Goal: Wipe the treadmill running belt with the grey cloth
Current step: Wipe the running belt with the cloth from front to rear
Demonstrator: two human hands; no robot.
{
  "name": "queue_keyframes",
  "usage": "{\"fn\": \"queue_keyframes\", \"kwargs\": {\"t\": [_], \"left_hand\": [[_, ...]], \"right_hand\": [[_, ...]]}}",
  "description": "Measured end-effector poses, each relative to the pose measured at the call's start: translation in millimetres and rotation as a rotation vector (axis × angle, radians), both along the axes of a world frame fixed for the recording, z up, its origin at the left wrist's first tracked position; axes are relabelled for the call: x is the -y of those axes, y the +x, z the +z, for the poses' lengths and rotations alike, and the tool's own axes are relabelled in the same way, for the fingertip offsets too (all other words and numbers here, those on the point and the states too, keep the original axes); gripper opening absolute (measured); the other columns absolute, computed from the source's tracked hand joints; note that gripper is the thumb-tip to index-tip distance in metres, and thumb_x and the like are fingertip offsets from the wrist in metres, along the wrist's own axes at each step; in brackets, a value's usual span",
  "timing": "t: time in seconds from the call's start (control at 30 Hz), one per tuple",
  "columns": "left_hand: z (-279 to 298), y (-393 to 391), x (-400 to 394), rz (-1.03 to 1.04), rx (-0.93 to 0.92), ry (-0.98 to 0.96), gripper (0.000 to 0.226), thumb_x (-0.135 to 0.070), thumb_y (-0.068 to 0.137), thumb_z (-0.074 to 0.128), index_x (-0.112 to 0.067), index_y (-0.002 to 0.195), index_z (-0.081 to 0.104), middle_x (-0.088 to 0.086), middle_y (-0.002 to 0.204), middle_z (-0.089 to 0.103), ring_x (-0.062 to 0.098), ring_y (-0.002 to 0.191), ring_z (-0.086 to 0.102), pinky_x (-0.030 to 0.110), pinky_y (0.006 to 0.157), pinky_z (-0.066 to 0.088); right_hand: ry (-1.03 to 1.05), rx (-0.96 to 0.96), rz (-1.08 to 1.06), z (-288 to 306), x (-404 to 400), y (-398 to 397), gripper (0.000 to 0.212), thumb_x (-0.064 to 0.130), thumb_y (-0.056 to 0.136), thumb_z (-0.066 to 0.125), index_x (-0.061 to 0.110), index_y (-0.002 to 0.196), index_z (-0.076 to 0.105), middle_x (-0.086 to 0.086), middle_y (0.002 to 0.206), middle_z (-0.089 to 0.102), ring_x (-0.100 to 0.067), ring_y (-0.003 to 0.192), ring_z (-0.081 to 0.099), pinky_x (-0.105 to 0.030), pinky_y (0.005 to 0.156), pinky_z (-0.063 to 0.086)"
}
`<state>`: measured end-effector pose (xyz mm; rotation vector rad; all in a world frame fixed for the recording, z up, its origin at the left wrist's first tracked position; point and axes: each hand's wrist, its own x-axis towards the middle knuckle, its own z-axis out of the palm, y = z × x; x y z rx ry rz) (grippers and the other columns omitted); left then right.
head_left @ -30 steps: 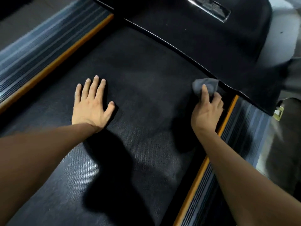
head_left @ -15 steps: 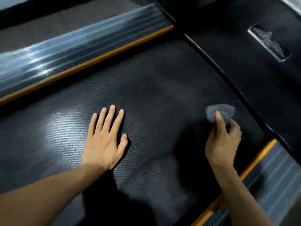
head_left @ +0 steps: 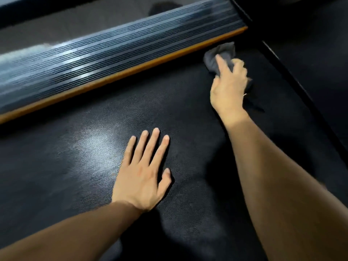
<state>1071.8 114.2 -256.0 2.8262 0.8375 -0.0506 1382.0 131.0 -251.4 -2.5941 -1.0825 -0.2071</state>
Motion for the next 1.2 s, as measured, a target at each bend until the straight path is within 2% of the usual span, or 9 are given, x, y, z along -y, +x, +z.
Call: {"fn": "queue_keyframes", "kwargs": {"t": [0.17,0.27,0.37,0.5,0.67,0.83,0.97,1.07,1.2], "left_hand": [[-1.4,-1.1,-0.7,-0.005,-0.013,-0.009,0.073,-0.047,0.094,0.04,-0.011,0.157,0.034,0.014,0.167,0.023,0.033,0.156,0.012,0.057,0.124,0.016],[-1.1,-1.0,0.7,-0.003,-0.014,-0.006,0.074,-0.046,0.094,0.039,-0.014,0.159,0.028,0.012,0.168,0.019,0.031,0.157,0.011,0.056,0.124,0.016],[0.5,-0.3,-0.5,0.0,0.001,-0.003,0.074,-0.047,0.095,0.037,-0.016,0.161,0.022,0.009,0.169,0.015,0.03,0.157,0.008,0.056,0.124,0.016],[0.2,0.3,-0.8,0.002,-0.015,-0.004,0.075,-0.048,0.095,0.037,-0.017,0.161,0.019,0.009,0.17,0.013,0.029,0.158,0.005,0.056,0.125,0.016],[0.4,-0.6,-0.6,0.015,-0.016,-0.011,0.076,-0.048,0.094,0.038,-0.018,0.161,0.02,0.009,0.169,0.015,0.029,0.157,0.008,0.055,0.125,0.015],[-1.8,-0.9,0.6,0.003,-0.024,0.003,0.075,-0.048,0.095,0.036,-0.016,0.161,0.021,0.011,0.169,0.017,0.03,0.157,0.009,0.056,0.124,0.017],[0.0,1.0,0.9,0.008,0.004,-0.004,0.074,-0.047,0.095,0.037,-0.018,0.161,0.021,0.009,0.169,0.016,0.028,0.157,0.009,0.055,0.124,0.018],[-1.5,-1.0,3.7,0.019,0.023,-0.004,0.074,-0.046,0.095,0.038,-0.018,0.161,0.022,0.008,0.169,0.015,0.028,0.157,0.009,0.055,0.125,0.016],[-0.9,-1.6,1.4,0.013,0.021,0.012,0.073,-0.046,0.095,0.038,-0.017,0.16,0.024,0.009,0.169,0.017,0.029,0.157,0.01,0.055,0.125,0.016]], "right_hand": [[0.026,-0.058,0.47,-5.4,-8.8,-138.9,0.054,0.018,0.084,0.049,0.024,0.138,0.055,-0.016,0.126,0.054,-0.037,0.105,0.053,-0.047,0.089,0.042],[-0.002,-0.064,0.694,-0.2,-6.7,-121.8,0.05,0.02,0.089,0.042,0.026,0.136,0.057,-0.014,0.127,0.056,-0.034,0.106,0.055,-0.043,0.091,0.043],[0.063,0.005,0.341,3.7,15.4,-32.5,0.044,0.02,0.091,0.045,0.026,0.132,0.061,-0.016,0.122,0.06,-0.038,0.103,0.058,-0.042,0.089,0.048],[0.01,-0.048,-0.001,2.7,65.2,42.5,0.054,0.012,0.094,0.052,0.024,0.146,0.045,-0.019,0.14,0.042,-0.041,0.117,0.046,-0.051,0.101,0.039],[0.021,-0.014,0.234,-0.3,45.5,-49.2,0.054,0.014,0.083,0.053,0.024,0.137,0.055,-0.018,0.122,0.053,-0.04,0.099,0.053,-0.048,0.087,0.043],[0.013,-0.119,0.641,0.9,53.3,-117.3,0.056,0.013,0.086,0.048,0.025,0.141,0.053,-0.015,0.135,0.052,-0.033,0.118,0.051,-0.044,0.1,0.041],[0.042,0.012,0.328,1.4,80.5,-28.6,0.057,0.007,0.08,0.053,0.018,0.135,0.059,-0.021,0.124,0.058,-0.04,0.105,0.058,-0.041,0.093,0.041],[0.015,-0.067,0.052,4.5,110.3,21.7,0.056,0.009,0.091,0.053,0.021,0.145,0.047,-0.02,0.138,0.046,-0.04,0.118,0.049,-0.047,0.101,0.04],[0.018,-0.013,0.086,6.3,106.4,-13.6,0.054,0.011,0.087,0.054,0.018,0.14,0.052,-0.022,0.128,0.051,-0.043,0.105,0.053,-0.051,0.093,0.044]]}}
